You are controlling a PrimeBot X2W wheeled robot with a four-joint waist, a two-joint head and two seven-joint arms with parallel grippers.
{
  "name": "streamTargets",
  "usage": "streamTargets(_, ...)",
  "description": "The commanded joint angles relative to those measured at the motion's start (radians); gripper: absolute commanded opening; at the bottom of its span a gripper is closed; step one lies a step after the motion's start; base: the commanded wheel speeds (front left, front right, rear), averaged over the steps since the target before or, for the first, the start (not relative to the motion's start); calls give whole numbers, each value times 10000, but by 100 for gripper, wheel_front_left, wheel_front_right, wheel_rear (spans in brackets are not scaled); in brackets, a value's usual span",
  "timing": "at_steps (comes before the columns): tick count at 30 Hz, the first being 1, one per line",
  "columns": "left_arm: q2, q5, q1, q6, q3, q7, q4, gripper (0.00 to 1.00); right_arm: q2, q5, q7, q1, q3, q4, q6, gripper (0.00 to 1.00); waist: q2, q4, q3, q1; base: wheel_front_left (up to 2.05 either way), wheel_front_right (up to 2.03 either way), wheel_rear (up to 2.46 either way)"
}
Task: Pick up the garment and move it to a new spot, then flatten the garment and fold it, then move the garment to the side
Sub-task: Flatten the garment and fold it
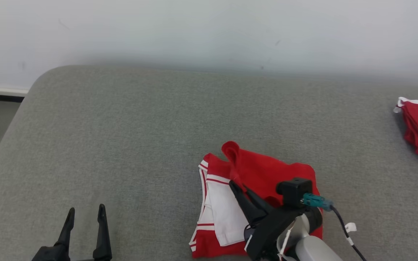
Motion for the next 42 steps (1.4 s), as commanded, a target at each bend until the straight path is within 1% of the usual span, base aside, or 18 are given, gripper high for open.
streamTargets(1,-17,-39,-101,42,-34,-31,36,100,121,-9,-73,-113,67,142,-29,0,0,303,158,0,0,0,0)
streamTargets(5,-18,-106,-192,70,-146,-31,140,100,362,21,-290,-373,361,996,-29,0,0,471,192,0,0,0,0)
streamTargets(7,-18,-122,-194,75,-192,-31,175,100,377,-383,-421,-536,534,1550,-29,0,0,522,182,0,0,0,0)
streamTargets(9,-17,-136,-211,76,-198,-31,198,100,457,-412,-763,-604,668,1862,-29,84,0,550,172,0,0,0,0)
streamTargets(10,-17,-134,-220,77,-170,-32,204,100,480,-394,-926,-620,714,1976,-29,100,0,545,159,0,0,0,0)
streamTargets(13,-19,-117,-151,98,-77,-32,198,100,425,-385,-1474,-755,821,2041,-29,100,0,450,101,0,0,0,0)
streamTargets(18,-19,-83,57,141,47,-32,105,100,-198,-396,-2224,-684,755,1471,-29,100,0,192,-7,0,0,0,0)
streamTargets(19,-16,-74,99,142,109,-32,70,100,-469,-389,-2423,-503,516,1116,-29,100,0,94,-45,0,0,0,0)
streamTargets(21,-18,-60,173,141,163,-32,35,100,-742,-450,-2577,-283,139,741,-29,100,0,-7,-81,0,0,0,0)
streamTargets(25,-19,-9,304,141,267,-32,-86,100,-1076,-605,-2798,294,-806,-12,-29,100,0,-214,-135,0,0,0,0)
streamTargets(29,-18,97,464,111,422,-32,-169,100,-1098,-800,-2916,955,-1760,-573,-29,100,0,-446,-195,0,0,0,0)
streamTargets(36,-18,302,725,89,571,-32,-409,100,-697,-1230,-3089,2007,-3175,-1163,-29,100,0,-908,-342,0,0,0,0)
streamTargets(40,-20,420,813,10,737,-32,-491,100,-404,-1423,-3148,2498,-3743,-1316,-29,100,0,-1159,-451,0,0,0,0)
streamTargets(42,-18,468,839,22,755,-32,-507,100,-347,-1451,-3159,2610,-3847,-1350,-29,100,0,-1210,-482,0,0,0,0)
